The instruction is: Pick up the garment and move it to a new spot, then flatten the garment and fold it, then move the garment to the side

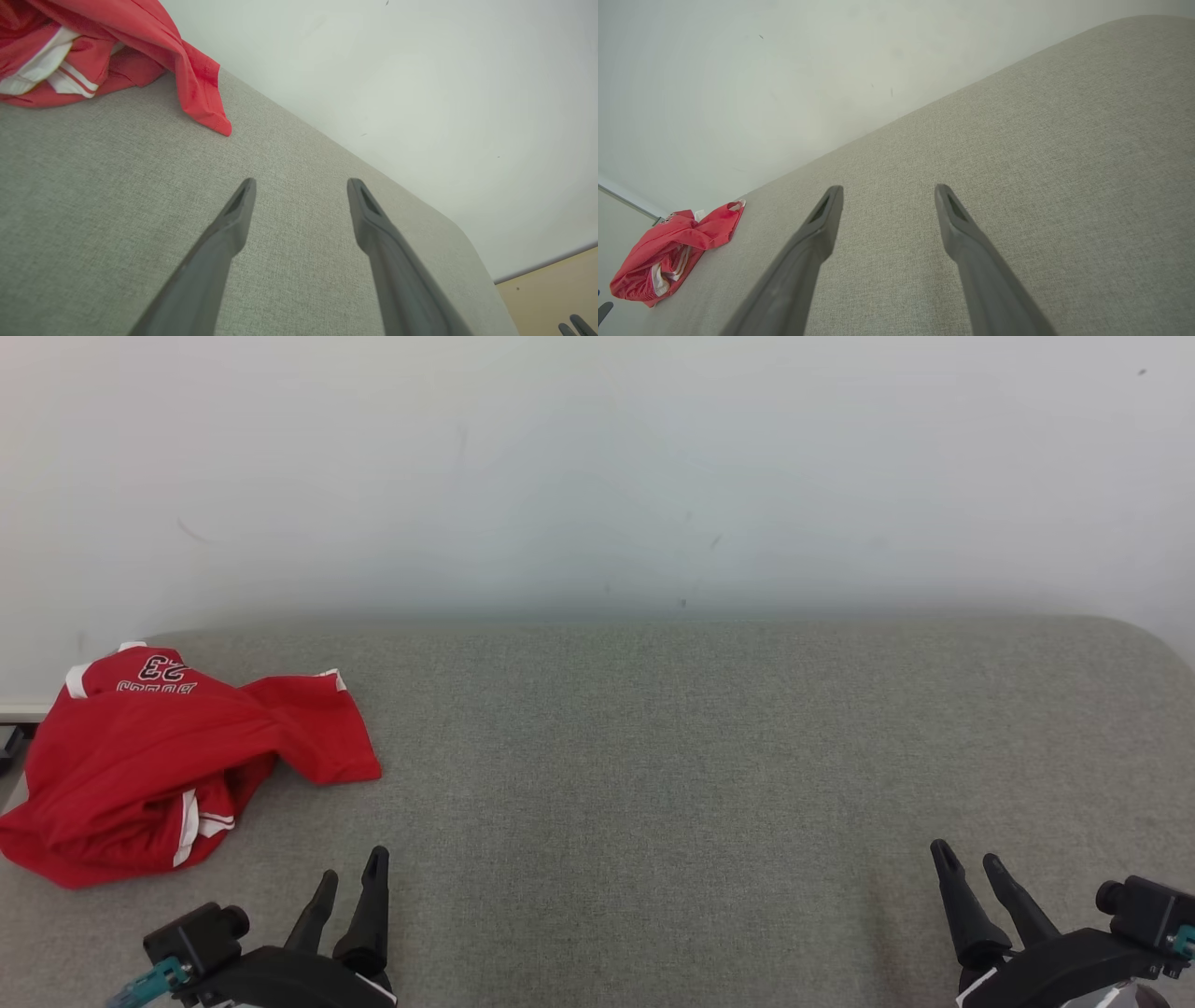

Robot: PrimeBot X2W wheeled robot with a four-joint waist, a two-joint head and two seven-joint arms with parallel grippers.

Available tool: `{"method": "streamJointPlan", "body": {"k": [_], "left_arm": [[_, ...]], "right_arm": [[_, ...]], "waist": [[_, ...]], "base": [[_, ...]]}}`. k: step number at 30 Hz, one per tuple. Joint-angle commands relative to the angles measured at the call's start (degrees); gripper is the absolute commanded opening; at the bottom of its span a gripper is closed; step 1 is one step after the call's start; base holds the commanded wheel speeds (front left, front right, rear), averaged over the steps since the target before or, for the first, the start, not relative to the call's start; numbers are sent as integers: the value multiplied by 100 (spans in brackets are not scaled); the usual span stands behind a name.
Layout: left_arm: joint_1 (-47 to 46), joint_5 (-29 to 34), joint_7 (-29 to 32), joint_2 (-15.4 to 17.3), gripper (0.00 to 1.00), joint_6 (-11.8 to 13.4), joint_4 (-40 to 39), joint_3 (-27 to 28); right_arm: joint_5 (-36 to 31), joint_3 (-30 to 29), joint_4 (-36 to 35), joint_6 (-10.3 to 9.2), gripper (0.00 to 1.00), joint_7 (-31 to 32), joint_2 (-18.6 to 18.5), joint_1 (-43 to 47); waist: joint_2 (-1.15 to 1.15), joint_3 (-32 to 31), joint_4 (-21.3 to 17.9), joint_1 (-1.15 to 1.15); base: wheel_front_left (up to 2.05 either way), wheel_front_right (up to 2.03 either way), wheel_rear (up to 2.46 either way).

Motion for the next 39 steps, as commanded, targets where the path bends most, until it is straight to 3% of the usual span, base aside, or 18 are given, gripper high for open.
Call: {"method": "streamJointPlan", "body": {"k": [1,24,39], "left_arm": [[-128,159,9,83,100,50,-75,-29],[-85,1172,-67,399,100,530,-110,-299],[-100,1617,-84,510,100,686,-133,-480]], "right_arm": [[-191,27,-81,0,100,-10,-64,-32],[-1480,190,-169,0,100,2,-87,69],[-2054,215,-185,0,100,-68,-96,119]], "waist": [[0,-7,-3,0],[0,-136,19,0],[0,-222,18,0]], "base": [[0,0,0],[0,0,0],[0,0,0]]}}
